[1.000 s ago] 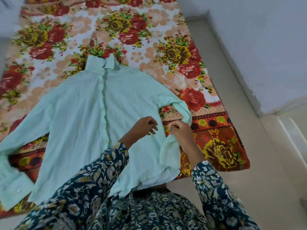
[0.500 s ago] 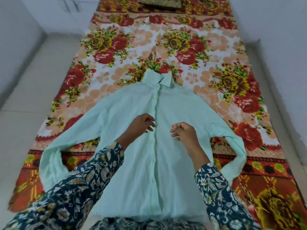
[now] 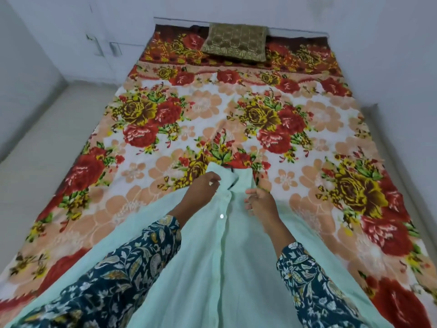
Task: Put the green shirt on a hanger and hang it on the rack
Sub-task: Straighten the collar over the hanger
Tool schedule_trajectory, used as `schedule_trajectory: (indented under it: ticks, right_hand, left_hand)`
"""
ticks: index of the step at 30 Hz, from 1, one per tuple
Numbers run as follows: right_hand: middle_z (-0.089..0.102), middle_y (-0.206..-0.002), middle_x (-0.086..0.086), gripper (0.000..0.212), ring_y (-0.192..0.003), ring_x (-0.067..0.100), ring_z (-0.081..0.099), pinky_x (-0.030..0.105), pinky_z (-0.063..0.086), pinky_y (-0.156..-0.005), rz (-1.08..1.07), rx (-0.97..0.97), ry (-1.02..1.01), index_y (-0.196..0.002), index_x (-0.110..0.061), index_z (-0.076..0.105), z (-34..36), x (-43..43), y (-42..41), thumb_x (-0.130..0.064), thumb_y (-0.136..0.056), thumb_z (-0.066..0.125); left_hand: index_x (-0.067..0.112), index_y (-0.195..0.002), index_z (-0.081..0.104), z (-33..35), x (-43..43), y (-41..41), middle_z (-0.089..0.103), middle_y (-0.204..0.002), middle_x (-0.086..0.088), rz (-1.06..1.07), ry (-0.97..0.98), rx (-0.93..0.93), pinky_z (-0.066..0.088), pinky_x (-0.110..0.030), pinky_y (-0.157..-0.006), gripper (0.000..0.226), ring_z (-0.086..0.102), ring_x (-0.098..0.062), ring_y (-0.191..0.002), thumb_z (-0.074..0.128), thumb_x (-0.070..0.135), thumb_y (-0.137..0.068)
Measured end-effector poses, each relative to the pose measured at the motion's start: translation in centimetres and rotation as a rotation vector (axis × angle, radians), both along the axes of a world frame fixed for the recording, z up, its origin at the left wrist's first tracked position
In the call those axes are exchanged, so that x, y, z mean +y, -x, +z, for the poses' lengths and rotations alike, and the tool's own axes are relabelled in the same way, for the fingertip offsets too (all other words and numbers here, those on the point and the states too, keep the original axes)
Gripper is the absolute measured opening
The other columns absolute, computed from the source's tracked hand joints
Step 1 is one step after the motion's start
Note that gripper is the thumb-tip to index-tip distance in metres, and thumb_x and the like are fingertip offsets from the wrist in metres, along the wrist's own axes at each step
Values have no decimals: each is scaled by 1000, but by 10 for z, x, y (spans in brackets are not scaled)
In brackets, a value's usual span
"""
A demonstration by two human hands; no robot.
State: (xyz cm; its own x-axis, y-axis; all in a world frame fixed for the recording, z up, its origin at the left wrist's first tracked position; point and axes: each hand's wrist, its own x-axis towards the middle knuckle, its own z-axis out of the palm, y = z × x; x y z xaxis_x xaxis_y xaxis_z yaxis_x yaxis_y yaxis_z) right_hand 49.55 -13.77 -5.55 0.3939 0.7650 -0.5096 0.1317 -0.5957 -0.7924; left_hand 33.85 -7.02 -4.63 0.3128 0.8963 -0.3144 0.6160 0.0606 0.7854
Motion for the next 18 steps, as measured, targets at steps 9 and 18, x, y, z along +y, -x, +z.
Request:
schedule_trajectory:
  ticks: [9, 18]
  right_hand:
    - [56, -126, 15, 58, -116, 34, 53, 38, 45, -89, 23, -584, 225, -124, -4, 47, -91, 134, -29, -47, -86, 54]
    - [57, -79, 15, 12, -79, 29, 58, 33, 46, -64, -98, -80, 299, -93, 1, 58, -106, 169, -70, -5, -83, 56]
  left_hand:
    - [16, -131, 46, -96, 130, -63, 47, -134, -7, -484, -191, 588, 51, -43, -86, 38, 56, -29, -113, 39, 23, -94]
    - [8, -60, 46, -111, 147, -48, 54, -67, -7, -33, -169, 649, 41, -31, -58, 36, 55, -27, -67, 52, 27, -90]
